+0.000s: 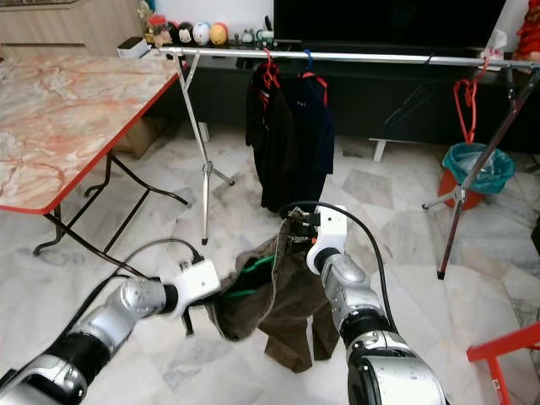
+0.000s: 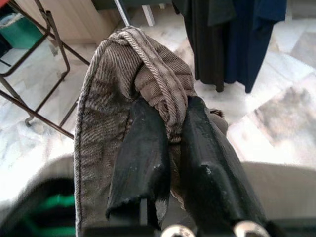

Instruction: Hang hanger

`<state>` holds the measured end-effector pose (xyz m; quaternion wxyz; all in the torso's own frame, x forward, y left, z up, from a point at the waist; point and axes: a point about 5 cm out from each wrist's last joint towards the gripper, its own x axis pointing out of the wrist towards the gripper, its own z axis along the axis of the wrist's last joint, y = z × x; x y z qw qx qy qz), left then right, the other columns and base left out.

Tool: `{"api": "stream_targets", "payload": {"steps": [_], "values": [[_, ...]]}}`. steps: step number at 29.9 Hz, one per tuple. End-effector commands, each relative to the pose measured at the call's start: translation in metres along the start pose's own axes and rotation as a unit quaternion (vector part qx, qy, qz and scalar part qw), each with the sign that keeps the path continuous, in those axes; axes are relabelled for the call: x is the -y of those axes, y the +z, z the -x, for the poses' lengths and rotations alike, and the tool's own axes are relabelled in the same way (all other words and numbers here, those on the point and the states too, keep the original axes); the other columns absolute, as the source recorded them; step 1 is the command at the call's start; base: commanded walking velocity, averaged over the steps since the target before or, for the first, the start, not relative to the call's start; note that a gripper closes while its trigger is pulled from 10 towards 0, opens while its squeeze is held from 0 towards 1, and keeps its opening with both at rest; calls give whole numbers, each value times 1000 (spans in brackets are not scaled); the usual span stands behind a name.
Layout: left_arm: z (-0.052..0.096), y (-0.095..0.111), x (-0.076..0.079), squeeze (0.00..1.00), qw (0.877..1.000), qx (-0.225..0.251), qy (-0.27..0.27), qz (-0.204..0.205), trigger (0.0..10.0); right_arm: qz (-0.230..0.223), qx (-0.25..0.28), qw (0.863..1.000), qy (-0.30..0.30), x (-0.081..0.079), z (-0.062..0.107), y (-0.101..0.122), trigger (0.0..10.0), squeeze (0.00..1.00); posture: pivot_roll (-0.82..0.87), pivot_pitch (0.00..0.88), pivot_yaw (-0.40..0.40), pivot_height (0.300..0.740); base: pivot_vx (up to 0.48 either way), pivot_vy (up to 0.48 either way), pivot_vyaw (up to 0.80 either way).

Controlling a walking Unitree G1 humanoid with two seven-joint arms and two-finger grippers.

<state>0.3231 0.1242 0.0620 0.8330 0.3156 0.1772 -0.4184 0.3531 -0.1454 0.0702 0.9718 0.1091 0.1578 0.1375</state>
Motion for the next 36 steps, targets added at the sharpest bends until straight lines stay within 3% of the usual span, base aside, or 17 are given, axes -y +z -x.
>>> {"api": "stream_targets", "payload": {"steps": [1, 3, 5, 8, 15, 26, 36], "values": [[1, -3, -5, 0, 1000, -4, 26, 9, 10000, 16, 29, 999, 22, -4, 0, 8, 10000, 0, 122, 0, 5, 740, 0, 0, 0], [0, -3, -5, 0, 999, 0, 36, 13, 10000, 26, 22, 999, 25, -4, 1, 4, 10000, 0, 120, 0, 3, 740, 0, 0, 0], [-1, -5, -7, 0, 997, 5, 63, 42, 10000, 45, -1, 999, 28, -2, 5, -8, 10000, 0, 117, 0, 1, 740, 0, 0, 0], [-2, -6, -6, 0, 996, 4, 72, 48, 10000, 43, -7, 999, 31, -1, 8, -13, 10000, 0, 115, 0, 1, 740, 0, 0, 0], [-4, -14, -2, 0, 995, -15, 89, 35, 10000, 52, -27, 993, 106, -10, 17, -29, 10000, 0, 115, 0, -4, 740, 0, 0, 0], [-7, -15, 1, 0, 996, -15, 77, 41, 10000, 120, -113, 972, 169, -7, 42, -68, 10000, 0, 111, 0, -8, 740, 0, 0, 0], [-9, -11, 5, 0, 997, 7, 57, 44, 10000, 117, -112, 964, 209, -15, 51, -70, 10000, 0, 112, 0, -8, 740, 0, 0, 0]]}}
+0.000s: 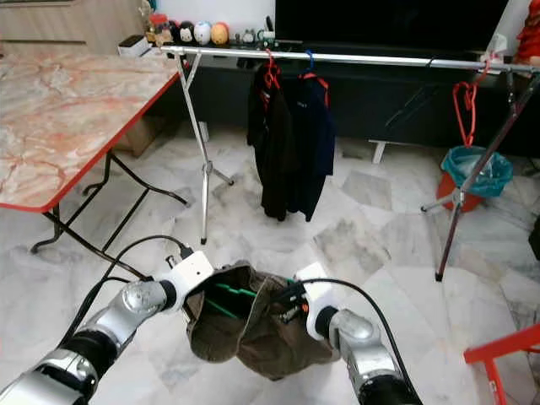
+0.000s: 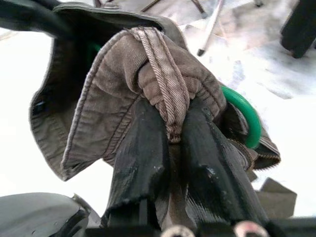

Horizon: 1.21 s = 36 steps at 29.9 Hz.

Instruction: Hang hanger

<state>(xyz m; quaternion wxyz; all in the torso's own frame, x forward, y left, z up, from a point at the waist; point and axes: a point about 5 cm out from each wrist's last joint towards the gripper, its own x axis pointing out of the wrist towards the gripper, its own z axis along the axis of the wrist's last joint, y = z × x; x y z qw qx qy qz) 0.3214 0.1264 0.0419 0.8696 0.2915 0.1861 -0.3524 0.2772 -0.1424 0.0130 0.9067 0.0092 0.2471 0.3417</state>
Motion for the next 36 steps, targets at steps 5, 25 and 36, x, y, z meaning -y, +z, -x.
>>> {"api": "stream_targets", "payload": {"steps": [5, 25, 36], "values": [[1, 8, -5, 0, 1000, 24, -12, -2, 10000, 27, 16, 999, 27, -6, 2, 11, 10000, 0, 109, 0, -2, 740, 0, 0, 0], [2, 19, -11, 0, 997, 69, -15, 26, 10000, 66, -15, 997, 38, -10, 6, 10, 10000, 0, 101, 0, 5, 740, 0, 0, 0], [4, 16, -8, 0, 997, 66, -40, 10, 10000, 69, -18, 997, 32, -9, 4, 12, 10000, 0, 107, 4, 6, 740, 0, 0, 0]]}}
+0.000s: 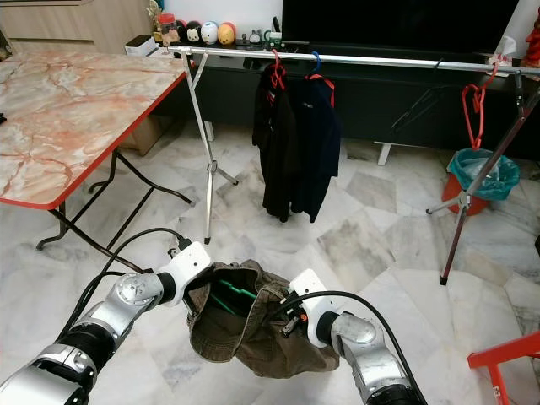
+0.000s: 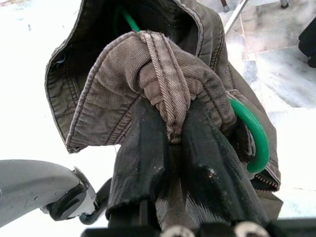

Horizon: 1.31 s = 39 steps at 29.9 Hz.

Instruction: Hang hanger

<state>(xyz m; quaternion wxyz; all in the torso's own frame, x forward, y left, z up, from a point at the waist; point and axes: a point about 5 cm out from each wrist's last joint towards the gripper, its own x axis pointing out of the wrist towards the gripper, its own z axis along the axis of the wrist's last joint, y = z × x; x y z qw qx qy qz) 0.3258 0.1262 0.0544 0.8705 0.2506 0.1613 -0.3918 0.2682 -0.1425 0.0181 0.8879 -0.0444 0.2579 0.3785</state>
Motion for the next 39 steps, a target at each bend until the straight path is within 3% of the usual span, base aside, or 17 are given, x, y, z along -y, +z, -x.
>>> {"api": "stream_targets", "payload": {"steps": [1, 30, 39], "values": [[-1, 6, 0, 0, 1000, 18, -7, -10, 10000, 16, 15, 1000, 4, -1, -3, 12, 10000, 0, 107, 3, 5, 740, 0, 0, 0], [-1, 9, 1, 0, 999, 24, -15, -14, 10000, 16, 19, 1000, -5, 0, -5, 13, 10000, 0, 110, 2, 8, 740, 0, 0, 0], [0, 24, 22, 0, 988, 70, -133, -14, 10000, 15, 20, 1000, -7, 0, -7, 13, 10000, 0, 114, 2, 8, 740, 0, 0, 0]]}}
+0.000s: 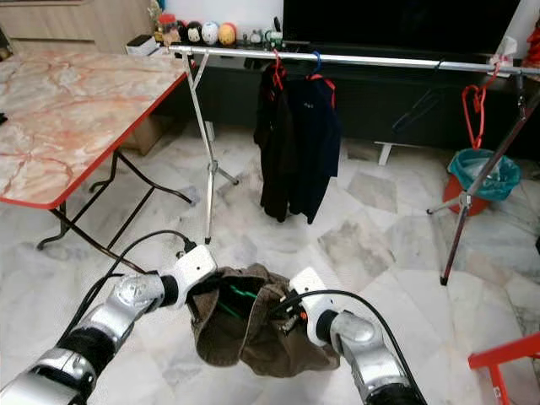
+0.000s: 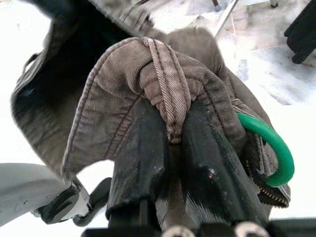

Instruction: Hang hanger

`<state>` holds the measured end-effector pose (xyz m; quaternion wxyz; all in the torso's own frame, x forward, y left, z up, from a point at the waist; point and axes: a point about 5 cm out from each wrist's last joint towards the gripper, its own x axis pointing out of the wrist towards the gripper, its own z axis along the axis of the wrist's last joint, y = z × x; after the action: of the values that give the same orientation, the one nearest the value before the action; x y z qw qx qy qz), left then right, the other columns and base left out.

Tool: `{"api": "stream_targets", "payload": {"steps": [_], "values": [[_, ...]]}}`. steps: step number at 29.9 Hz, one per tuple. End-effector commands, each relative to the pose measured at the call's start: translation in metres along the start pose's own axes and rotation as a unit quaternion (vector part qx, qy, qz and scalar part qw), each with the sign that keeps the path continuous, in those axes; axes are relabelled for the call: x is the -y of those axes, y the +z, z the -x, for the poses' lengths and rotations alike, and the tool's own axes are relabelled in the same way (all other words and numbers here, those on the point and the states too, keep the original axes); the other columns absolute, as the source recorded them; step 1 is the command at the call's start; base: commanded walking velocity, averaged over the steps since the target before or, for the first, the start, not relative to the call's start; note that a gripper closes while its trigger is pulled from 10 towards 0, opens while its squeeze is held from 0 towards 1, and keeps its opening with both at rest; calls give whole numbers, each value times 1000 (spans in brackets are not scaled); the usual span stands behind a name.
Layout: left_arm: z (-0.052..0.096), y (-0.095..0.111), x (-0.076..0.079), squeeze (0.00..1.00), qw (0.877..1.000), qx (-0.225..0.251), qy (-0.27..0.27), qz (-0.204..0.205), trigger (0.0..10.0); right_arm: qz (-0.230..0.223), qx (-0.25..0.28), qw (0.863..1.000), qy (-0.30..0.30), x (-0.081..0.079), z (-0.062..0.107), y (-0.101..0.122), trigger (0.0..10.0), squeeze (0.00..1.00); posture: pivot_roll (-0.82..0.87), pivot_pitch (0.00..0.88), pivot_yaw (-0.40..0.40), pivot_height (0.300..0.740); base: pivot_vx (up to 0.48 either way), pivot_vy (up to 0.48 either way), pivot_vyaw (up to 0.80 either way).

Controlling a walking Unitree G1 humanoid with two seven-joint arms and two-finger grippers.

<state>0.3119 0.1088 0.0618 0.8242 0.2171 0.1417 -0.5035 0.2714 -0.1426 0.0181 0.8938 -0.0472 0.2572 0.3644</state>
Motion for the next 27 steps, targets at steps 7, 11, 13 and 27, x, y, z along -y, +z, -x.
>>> {"api": "stream_targets", "payload": {"steps": [7, 11, 13, 27], "values": [[-6, 31, 12, 0, 995, 27, -86, -48, 10000, 16, 25, 1000, 5, 0, -5, 15, 10000, 0, 112, 1, 9, 740, 0, 0, 0], [-7, 39, 15, 0, 992, 26, -101, -65, 10000, 16, 29, 999, 3, 0, -6, 17, 10000, 0, 113, 0, 11, 740, 0, 0, 0], [-8, 42, 16, 0, 991, 16, -103, -82, 10000, 17, 33, 999, 1, 0, -6, 19, 10000, 0, 110, 0, 13, 740, 0, 0, 0], [0, 43, -21, 0, 994, 21, 82, -68, 10000, 17, 62, 997, -32, 11, 1, 33, 10000, 0, 109, 0, 21, 740, 0, 0, 0]]}}
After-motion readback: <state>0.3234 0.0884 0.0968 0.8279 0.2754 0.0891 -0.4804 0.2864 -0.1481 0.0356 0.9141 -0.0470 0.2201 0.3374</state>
